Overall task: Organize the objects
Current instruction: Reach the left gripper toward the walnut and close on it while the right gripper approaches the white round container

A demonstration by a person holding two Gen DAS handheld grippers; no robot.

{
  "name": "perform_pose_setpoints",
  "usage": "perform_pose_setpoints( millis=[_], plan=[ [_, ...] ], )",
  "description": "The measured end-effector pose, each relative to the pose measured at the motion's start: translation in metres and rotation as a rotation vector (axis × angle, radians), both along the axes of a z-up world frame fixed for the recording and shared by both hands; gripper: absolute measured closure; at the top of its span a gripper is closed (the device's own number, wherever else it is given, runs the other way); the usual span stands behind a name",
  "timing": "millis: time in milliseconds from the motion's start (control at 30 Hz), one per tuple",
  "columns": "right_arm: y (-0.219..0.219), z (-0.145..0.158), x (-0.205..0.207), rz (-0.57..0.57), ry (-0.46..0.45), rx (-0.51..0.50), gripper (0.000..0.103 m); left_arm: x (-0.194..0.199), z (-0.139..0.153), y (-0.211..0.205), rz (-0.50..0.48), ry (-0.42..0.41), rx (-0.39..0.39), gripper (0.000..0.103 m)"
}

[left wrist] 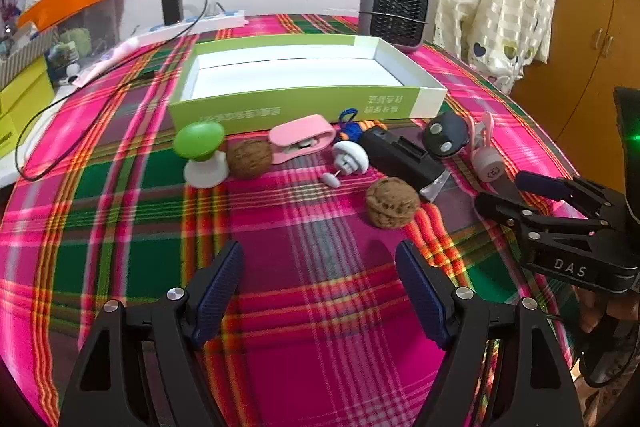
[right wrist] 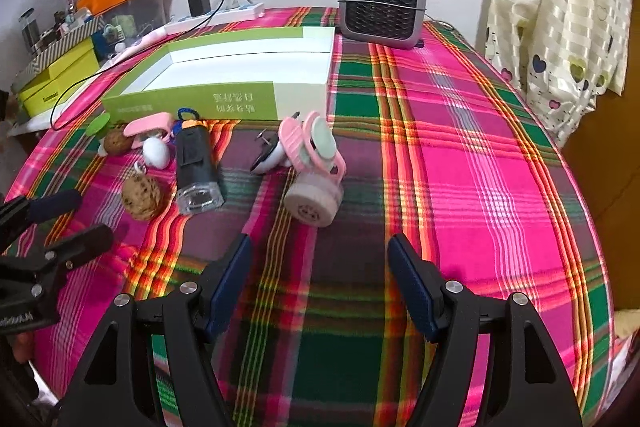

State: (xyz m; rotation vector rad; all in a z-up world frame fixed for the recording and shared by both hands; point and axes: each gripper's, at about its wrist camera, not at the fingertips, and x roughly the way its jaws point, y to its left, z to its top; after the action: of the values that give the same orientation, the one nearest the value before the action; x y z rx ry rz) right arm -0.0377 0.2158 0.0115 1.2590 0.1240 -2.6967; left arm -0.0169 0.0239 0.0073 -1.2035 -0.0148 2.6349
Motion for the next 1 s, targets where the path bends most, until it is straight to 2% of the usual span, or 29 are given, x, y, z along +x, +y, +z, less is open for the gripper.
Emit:
perform_pose_setpoints(
  millis=[467,667,833,900,1000],
  plan=[
    [0.000,0.003,-0.013,-0.004,-0.019,-0.018,0.047,-0.015,0.001,0.016,-0.014,-0.010,0.015,0.027],
    [-0.002,0.004,-0.016,0.002,-0.021,-0.022,0.053,-0.018,0.001,0.024,-0.020,-0.014,0.003,0.031],
    [-0.004,0.005,-0.016,0.010,-0.020,-0.028,0.059,-0.020,0.002,0.026,-0.025,-0.018,0.003,0.040],
    [-0.003,0.005,-0.016,0.008,-0.020,-0.032,0.063,-0.022,0.003,0.026,-0.030,-0.020,0.009,0.049],
    [-0.003,0.005,-0.016,0.008,-0.020,-0.037,0.066,-0.022,0.004,0.027,-0.032,-0.020,0.010,0.053]
  ],
)
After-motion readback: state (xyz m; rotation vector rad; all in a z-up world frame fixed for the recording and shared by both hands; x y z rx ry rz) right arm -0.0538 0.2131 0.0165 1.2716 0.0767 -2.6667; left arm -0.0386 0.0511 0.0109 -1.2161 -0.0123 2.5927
